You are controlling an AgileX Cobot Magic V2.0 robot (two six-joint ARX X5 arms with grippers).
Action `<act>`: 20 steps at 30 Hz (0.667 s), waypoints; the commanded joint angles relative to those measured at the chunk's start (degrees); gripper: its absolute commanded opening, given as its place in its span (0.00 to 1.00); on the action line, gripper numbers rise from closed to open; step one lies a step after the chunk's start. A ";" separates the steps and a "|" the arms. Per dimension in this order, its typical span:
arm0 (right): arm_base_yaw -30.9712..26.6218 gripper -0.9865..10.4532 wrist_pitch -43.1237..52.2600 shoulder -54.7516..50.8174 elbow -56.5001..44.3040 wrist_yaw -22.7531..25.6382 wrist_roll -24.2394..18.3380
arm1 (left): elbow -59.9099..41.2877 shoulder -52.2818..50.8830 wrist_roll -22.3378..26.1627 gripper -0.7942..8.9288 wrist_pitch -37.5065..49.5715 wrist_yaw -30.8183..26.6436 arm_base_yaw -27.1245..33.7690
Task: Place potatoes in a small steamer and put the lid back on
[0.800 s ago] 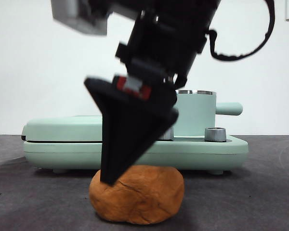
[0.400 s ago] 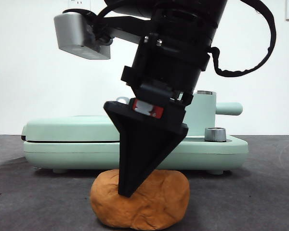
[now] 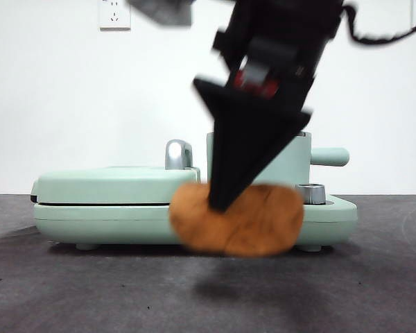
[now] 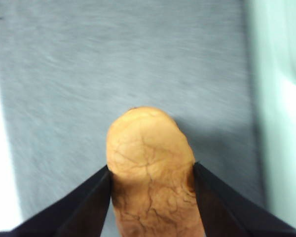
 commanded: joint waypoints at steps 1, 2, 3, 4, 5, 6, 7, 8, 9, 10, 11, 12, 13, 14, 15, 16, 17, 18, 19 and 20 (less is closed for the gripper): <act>-0.26 0.28 -0.87 -3.80 1.16 2.58 2.10 | 1.51 -0.15 0.11 0.09 1.95 0.28 0.00; -1.16 0.28 -1.81 -5.81 1.92 3.78 2.25 | 1.51 -0.15 0.11 0.09 1.97 0.28 0.00; -2.21 0.28 -2.54 -7.26 2.93 4.92 2.25 | 1.51 -0.17 0.11 0.09 1.99 0.28 0.00; -3.85 0.28 -3.54 -8.41 4.90 5.38 2.23 | 1.51 -0.15 0.11 0.09 2.01 0.28 0.00; -5.68 0.28 -4.74 -8.72 7.48 5.33 2.25 | 1.51 -0.15 0.11 0.09 2.03 0.28 0.00; -7.82 0.28 -5.53 -8.72 10.43 5.33 2.14 | 1.51 -0.15 0.07 0.09 2.05 0.28 0.00; -9.94 0.28 -5.38 -8.68 13.05 5.22 1.92 | 1.51 -0.15 -0.13 0.09 2.14 0.28 0.00; -12.44 0.28 -4.79 -8.17 16.28 4.35 1.60 | 1.51 -0.15 -0.28 0.09 2.25 0.28 0.00; -14.53 0.28 -4.76 -7.41 19.37 3.56 1.62 | 1.51 -0.15 -0.28 0.09 2.34 0.28 0.00; -17.25 0.28 -4.92 -5.97 23.15 2.71 1.64 | 1.51 -0.15 -0.28 0.09 2.43 0.28 0.00; -18.78 0.28 -4.96 -5.07 25.16 2.51 1.64 | 1.51 -0.15 -0.28 0.09 2.43 0.28 0.00; -20.57 0.28 -5.11 -3.87 27.54 1.92 1.66 | 1.51 -0.15 -0.28 0.09 2.40 0.28 0.00; -22.21 0.28 -5.40 -2.47 29.97 1.18 1.75 | 1.51 -0.15 -0.28 0.09 2.40 0.28 0.00; -23.41 0.28 -5.88 -1.09 32.06 0.46 1.92 | 1.51 -0.15 -0.28 0.09 2.40 0.28 0.00; -24.70 0.28 -6.64 0.55 34.58 -0.35 2.12 | 1.51 -0.15 -0.28 0.09 2.40 0.28 0.00; -25.79 0.28 -7.48 2.29 37.00 -1.03 2.14 | 1.51 -0.15 -0.28 0.09 2.40 0.28 0.00; -26.73 0.28 -8.22 3.93 39.15 -1.51 2.16 | 1.51 -0.15 -0.28 0.09 2.43 0.28 0.00; -27.71 0.28 -9.20 5.62 41.38 -1.84 2.16 | 1.51 -0.15 -0.28 0.09 2.40 0.28 0.00; -28.50 0.28 -9.97 7.48 43.52 -2.14 2.19 | 1.51 -0.15 -0.28 0.09 2.40 0.28 0.00; -29.09 0.28 -10.82 9.03 45.33 -2.62 2.19 | 1.51 -0.15 -0.28 0.09 2.43 0.28 0.00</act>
